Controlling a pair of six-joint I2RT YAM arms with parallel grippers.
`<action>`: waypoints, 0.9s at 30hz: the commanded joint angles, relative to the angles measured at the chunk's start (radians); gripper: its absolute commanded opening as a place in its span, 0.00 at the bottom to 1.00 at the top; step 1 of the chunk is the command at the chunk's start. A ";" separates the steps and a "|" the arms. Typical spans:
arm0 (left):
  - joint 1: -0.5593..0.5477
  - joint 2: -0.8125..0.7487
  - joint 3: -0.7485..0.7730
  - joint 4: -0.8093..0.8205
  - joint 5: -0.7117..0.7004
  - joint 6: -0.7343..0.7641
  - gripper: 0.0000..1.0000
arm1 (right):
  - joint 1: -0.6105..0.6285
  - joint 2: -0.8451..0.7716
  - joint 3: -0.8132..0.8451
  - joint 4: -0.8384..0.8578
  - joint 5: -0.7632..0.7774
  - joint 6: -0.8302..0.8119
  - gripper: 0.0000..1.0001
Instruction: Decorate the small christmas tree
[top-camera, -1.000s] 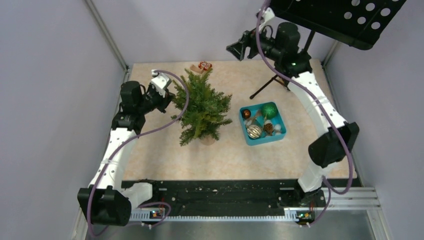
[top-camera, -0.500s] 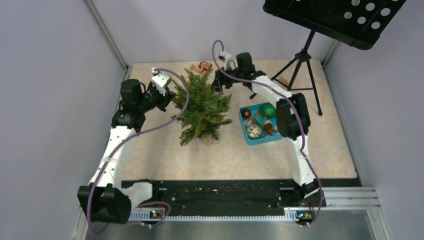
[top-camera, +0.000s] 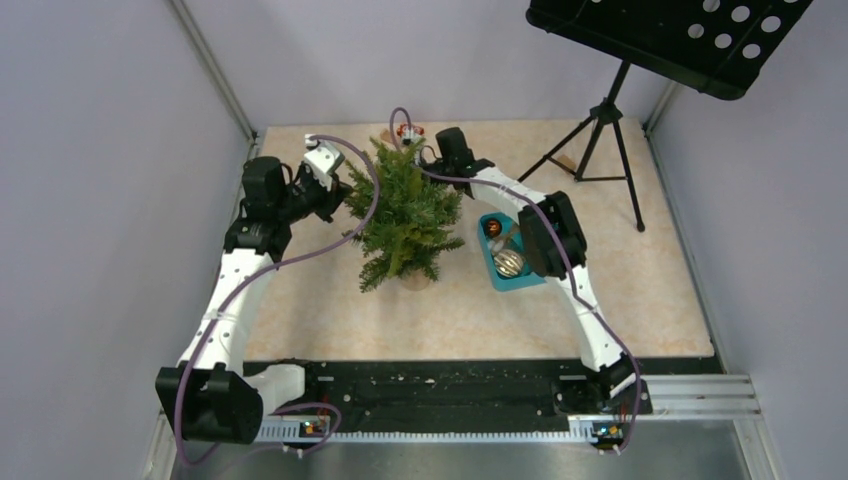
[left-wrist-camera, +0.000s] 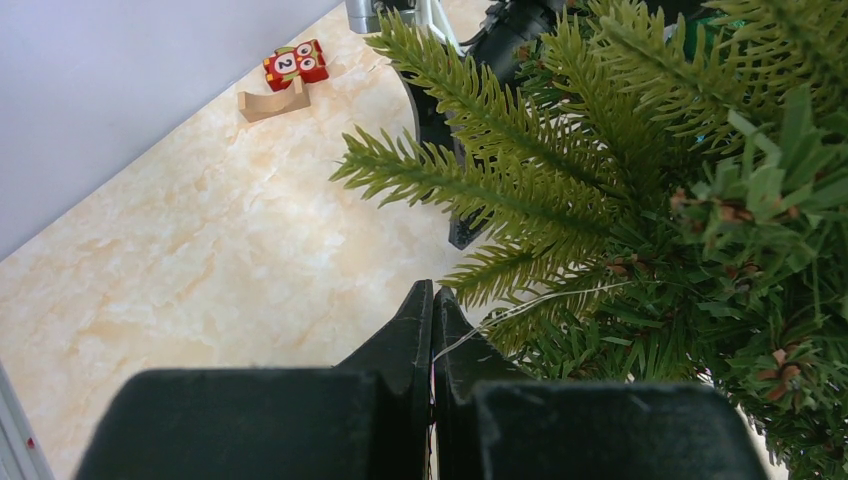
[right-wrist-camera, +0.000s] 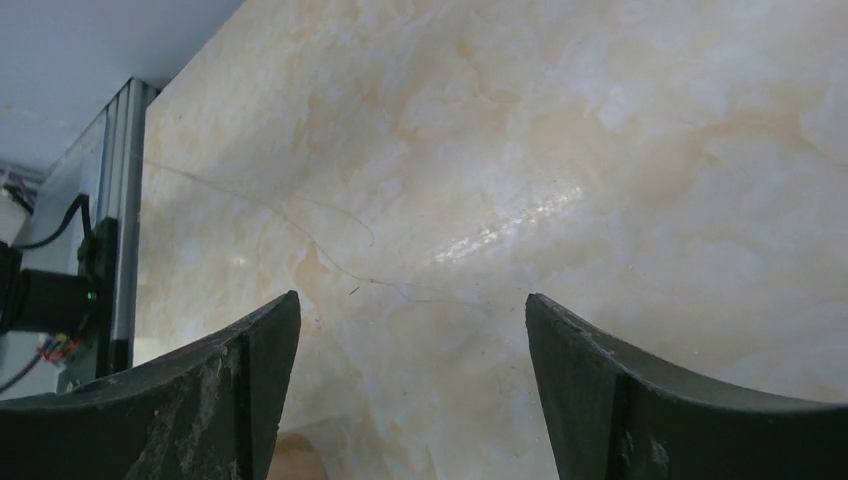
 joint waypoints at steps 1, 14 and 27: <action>-0.002 0.003 0.037 0.016 0.031 0.003 0.00 | 0.004 0.045 0.039 0.103 0.117 0.203 0.78; -0.004 0.010 0.038 0.026 0.040 -0.002 0.00 | 0.024 0.049 -0.112 0.386 0.228 0.626 0.58; -0.005 0.009 0.038 0.027 0.044 -0.004 0.00 | 0.050 0.047 -0.149 0.417 0.253 0.649 0.46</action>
